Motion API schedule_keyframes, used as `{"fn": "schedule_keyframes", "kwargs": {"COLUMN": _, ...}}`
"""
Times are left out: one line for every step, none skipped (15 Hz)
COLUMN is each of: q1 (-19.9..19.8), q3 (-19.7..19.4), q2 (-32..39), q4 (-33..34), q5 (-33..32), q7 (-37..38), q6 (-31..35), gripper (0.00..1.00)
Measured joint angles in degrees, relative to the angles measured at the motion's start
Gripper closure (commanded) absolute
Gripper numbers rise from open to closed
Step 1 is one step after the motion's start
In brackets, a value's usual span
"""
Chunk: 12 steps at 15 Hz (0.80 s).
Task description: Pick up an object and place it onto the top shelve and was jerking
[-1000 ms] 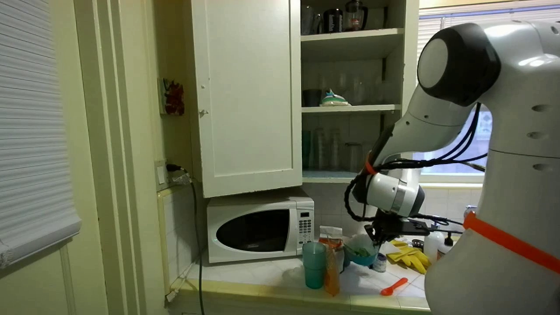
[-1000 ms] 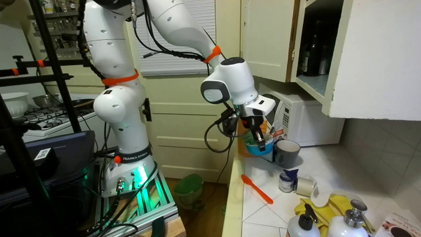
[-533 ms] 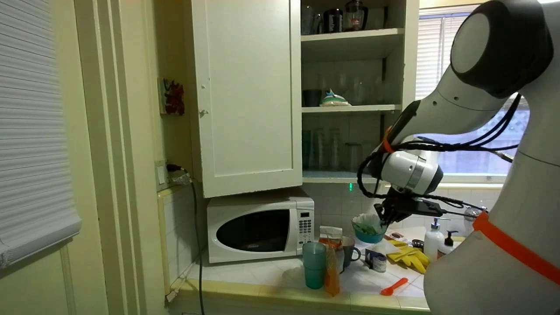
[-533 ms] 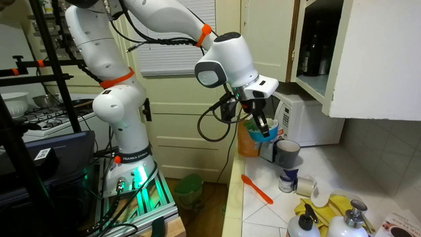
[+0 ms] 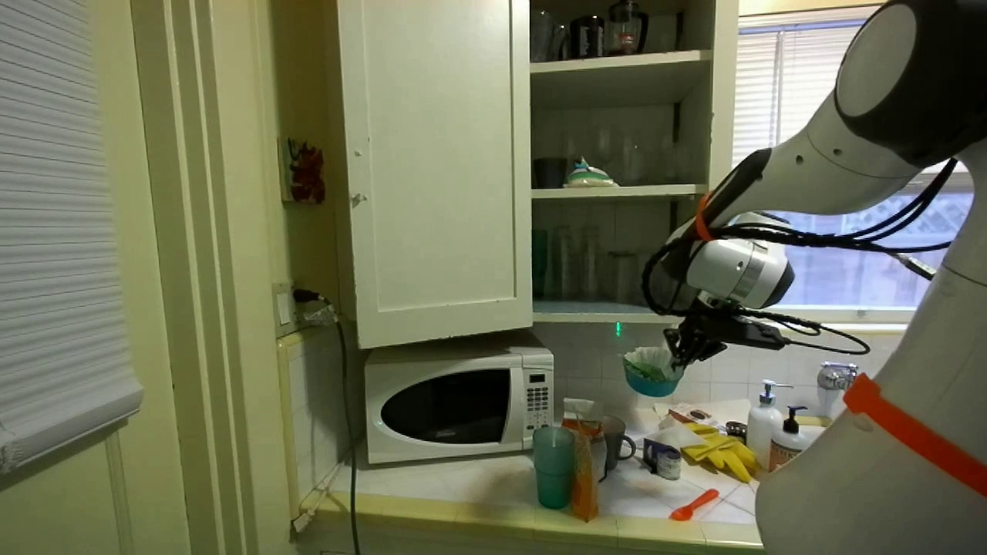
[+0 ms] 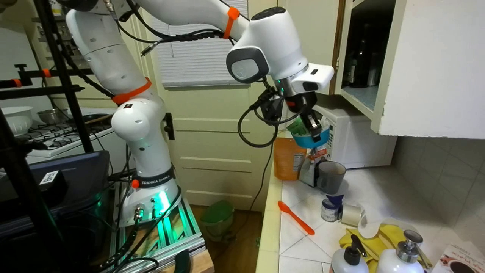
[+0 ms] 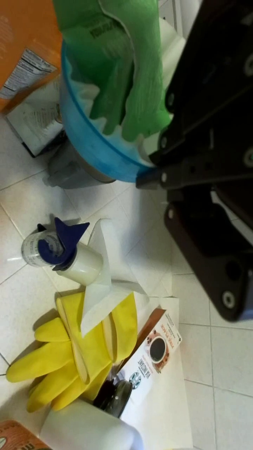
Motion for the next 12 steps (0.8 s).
{"fn": "schedule_keyframes", "kwargs": {"q1": 0.1, "q3": 0.0, "q2": 0.0, "q4": -0.1, "q5": -0.1, "q7": 0.0, "q6": 0.0, "gripper": 0.99}}
{"fn": "schedule_keyframes", "kwargs": {"q1": 0.1, "q3": 0.0, "q2": 0.1, "q4": -0.2, "q5": -0.1, "q7": 0.0, "q6": 0.0, "gripper": 0.99}}
{"fn": "schedule_keyframes", "kwargs": {"q1": 0.4, "q3": -0.3, "q2": 0.1, "q4": -0.2, "q5": -0.3, "q7": 0.0, "q6": 0.0, "gripper": 0.99}}
{"fn": "schedule_keyframes", "kwargs": {"q1": 0.9, "q3": -0.7, "q2": 0.0, "q4": -0.1, "q5": -0.3, "q7": 0.1, "q6": 0.0, "gripper": 0.99}}
{"fn": "schedule_keyframes", "kwargs": {"q1": 1.4, "q3": -1.2, "q2": 0.0, "q4": 0.3, "q5": -0.3, "q7": 0.4, "q6": 0.0, "gripper": 0.99}}
{"fn": "schedule_keyframes", "kwargs": {"q1": 1.8, "q3": -1.6, "q2": -0.1, "q4": 0.9, "q5": -0.2, "q7": 0.9, "q6": 0.0, "gripper": 0.99}}
{"fn": "schedule_keyframes", "kwargs": {"q1": 2.2, "q3": -1.9, "q2": -0.2, "q4": 1.8, "q5": -0.2, "q7": 1.4, "q6": 0.0, "gripper": 0.99}}
{"fn": "schedule_keyframes", "kwargs": {"q1": 2.6, "q3": -2.2, "q2": -0.2, "q4": 2.6, "q5": -0.2, "q7": 1.9, "q6": 0.0, "gripper": 0.99}}
{"fn": "schedule_keyframes", "kwargs": {"q1": 2.9, "q3": -2.3, "q2": -0.3, "q4": 3.4, "q5": -0.1, "q7": 2.4, "q6": 0.0, "gripper": 0.99}}
{"fn": "schedule_keyframes", "kwargs": {"q1": 3.4, "q3": -2.5, "q2": -0.3, "q4": 4.2, "q5": 0.0, "q7": 2.8, "q6": 0.0, "gripper": 0.99}}
{"fn": "schedule_keyframes", "kwargs": {"q1": 3.8, "q3": -2.6, "q2": -0.3, "q4": 5.0, "q5": 0.1, "q7": 3.2, "q6": 0.0, "gripper": 0.99}}
{"fn": "schedule_keyframes", "kwargs": {"q1": 4.3, "q3": -2.6, "q2": -0.2, "q4": 5.7, "q5": 0.1, "q7": 3.7, "q6": 0.0, "gripper": 0.99}}
